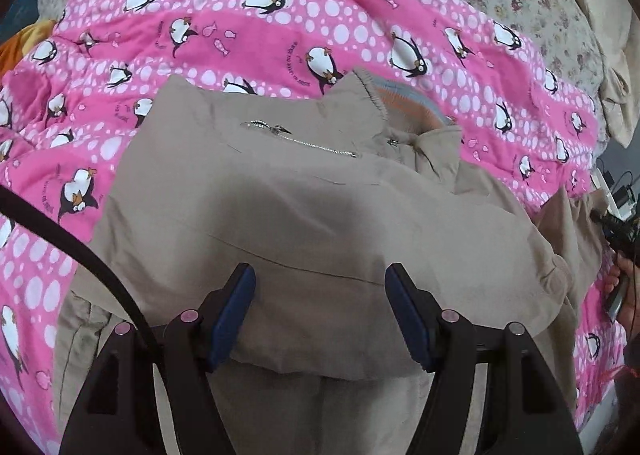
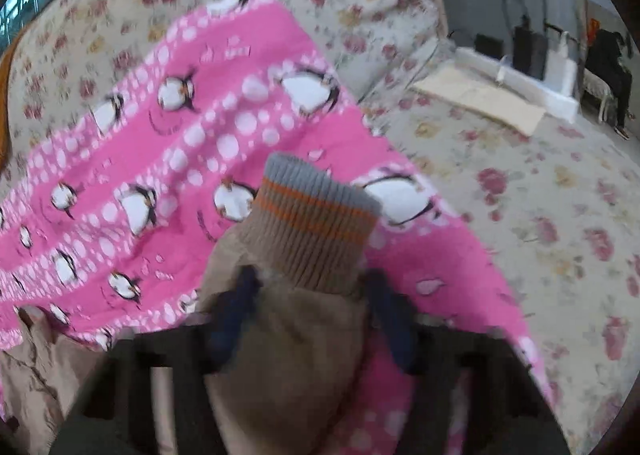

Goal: Fold large clothes
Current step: 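Grasp the other sleeve cuff with the right tool and lift it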

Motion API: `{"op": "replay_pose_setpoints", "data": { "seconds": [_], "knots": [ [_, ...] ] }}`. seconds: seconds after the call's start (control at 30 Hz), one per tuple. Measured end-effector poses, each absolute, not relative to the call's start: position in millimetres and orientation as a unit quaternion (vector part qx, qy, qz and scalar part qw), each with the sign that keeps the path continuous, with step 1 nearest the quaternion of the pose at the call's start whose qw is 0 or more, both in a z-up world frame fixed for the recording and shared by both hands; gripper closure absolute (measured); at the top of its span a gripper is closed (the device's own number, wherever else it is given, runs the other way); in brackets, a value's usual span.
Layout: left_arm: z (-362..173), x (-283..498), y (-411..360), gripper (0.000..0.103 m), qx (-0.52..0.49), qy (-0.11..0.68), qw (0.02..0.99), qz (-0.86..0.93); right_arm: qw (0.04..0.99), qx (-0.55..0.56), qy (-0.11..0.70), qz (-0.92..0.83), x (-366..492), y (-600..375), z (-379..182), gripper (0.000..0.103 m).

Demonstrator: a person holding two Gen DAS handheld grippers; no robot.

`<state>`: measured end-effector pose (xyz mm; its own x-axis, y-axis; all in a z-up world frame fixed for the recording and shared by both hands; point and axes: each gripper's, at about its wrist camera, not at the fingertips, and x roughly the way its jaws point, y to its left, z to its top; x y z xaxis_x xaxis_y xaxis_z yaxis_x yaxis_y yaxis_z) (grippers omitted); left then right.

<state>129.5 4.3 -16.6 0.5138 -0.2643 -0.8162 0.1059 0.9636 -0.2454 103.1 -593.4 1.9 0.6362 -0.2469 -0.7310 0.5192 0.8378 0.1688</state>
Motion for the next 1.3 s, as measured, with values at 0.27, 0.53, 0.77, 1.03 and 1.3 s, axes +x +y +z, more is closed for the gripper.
{"op": "replay_pose_setpoints", "data": {
  "seconds": [0.27,0.53,0.77,1.03,1.3],
  "knots": [
    [-6,121,4,0.053,-0.073,0.464,0.876,-0.104,0.91,0.161,0.283,-0.258,25,-568,71,0.087],
    [-5,112,24,0.053,-0.075,0.459,0.882,-0.075,0.92,0.116,0.211,-0.309,-55,-531,164,0.087],
    [2,113,44,0.053,-0.086,0.447,0.89,-0.041,0.96,0.095,0.236,-0.114,-3,-370,142,0.087],
    [6,120,60,0.053,-0.095,0.444,0.891,-0.026,0.934,0.079,0.346,0.045,86,-180,22,0.085],
    [5,119,53,0.053,-0.096,0.447,0.888,-0.051,0.906,0.063,0.414,0.07,75,-164,-11,0.038]
  ]
}}
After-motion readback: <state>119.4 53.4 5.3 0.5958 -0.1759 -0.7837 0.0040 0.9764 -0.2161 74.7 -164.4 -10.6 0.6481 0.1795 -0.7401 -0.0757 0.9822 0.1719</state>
